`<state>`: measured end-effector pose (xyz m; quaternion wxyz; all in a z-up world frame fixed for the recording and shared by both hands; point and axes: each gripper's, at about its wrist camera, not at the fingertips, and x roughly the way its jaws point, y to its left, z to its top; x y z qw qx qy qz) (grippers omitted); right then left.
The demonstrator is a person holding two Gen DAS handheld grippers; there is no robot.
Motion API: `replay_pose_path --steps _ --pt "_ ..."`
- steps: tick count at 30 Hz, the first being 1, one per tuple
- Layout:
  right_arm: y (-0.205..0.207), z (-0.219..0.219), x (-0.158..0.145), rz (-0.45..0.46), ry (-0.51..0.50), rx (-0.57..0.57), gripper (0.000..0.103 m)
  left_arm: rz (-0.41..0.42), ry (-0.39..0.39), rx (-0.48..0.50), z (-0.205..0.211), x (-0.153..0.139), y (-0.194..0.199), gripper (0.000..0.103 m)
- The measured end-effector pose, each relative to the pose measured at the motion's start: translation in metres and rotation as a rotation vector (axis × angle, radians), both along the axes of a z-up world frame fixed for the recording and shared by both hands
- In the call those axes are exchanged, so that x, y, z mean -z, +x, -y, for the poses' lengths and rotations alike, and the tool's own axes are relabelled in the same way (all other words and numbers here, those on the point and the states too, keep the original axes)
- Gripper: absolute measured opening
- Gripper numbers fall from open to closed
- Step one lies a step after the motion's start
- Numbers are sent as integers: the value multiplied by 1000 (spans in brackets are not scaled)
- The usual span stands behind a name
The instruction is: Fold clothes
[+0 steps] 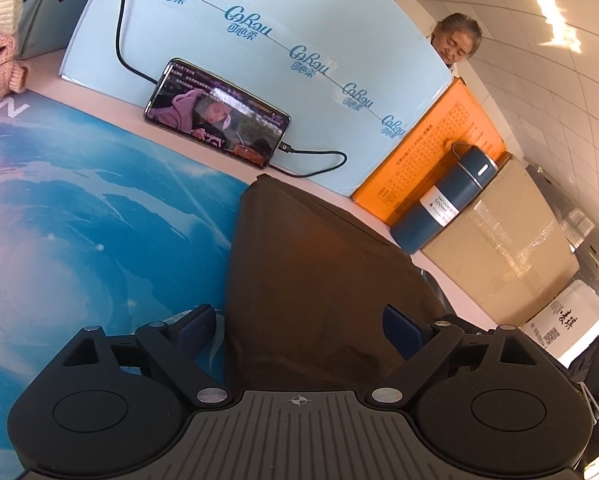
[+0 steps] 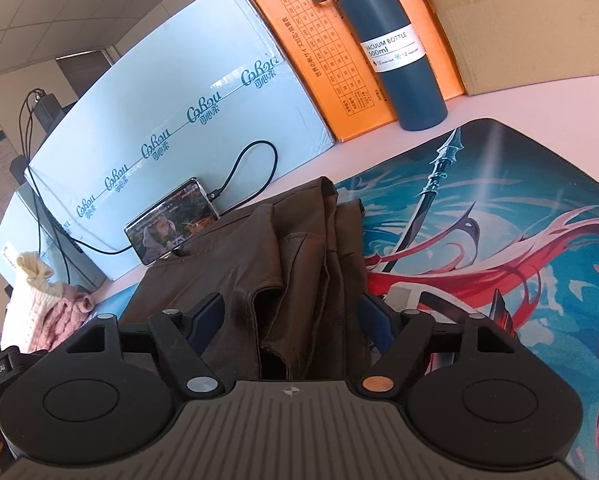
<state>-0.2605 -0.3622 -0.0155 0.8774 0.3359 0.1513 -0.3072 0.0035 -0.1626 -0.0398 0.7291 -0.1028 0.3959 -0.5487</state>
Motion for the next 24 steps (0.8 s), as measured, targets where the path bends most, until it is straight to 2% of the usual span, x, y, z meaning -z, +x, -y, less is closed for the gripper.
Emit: replay_pose_path --steps 3,5,9,12,17,19,20,22,24 --pt "-1 2 1 -17 -18 70 94 -25 -14 25 0 1 0 94" --pt "-1 6 4 11 9 33 100 -32 -21 51 2 1 -3 97" --pt "6 11 7 77 67 -57 103 -59 -40 79 3 2 -4 99" --pt "8 18 10 163 150 -103 103 -125 -90 88 0 4 1 100" --pt "11 18 10 218 201 -150 103 -274 -206 136 -5 8 11 100" --pt "9 19 11 276 235 -174 103 -275 -205 131 -4 8 11 100" --pt "6 20 12 312 258 -181 100 -273 -204 129 -4 8 11 99" --pt "3 23 17 377 316 -193 90 -213 -173 114 -1 6 5 91" --pt "2 26 22 401 374 -189 66 -152 -142 99 2 4 -1 80"
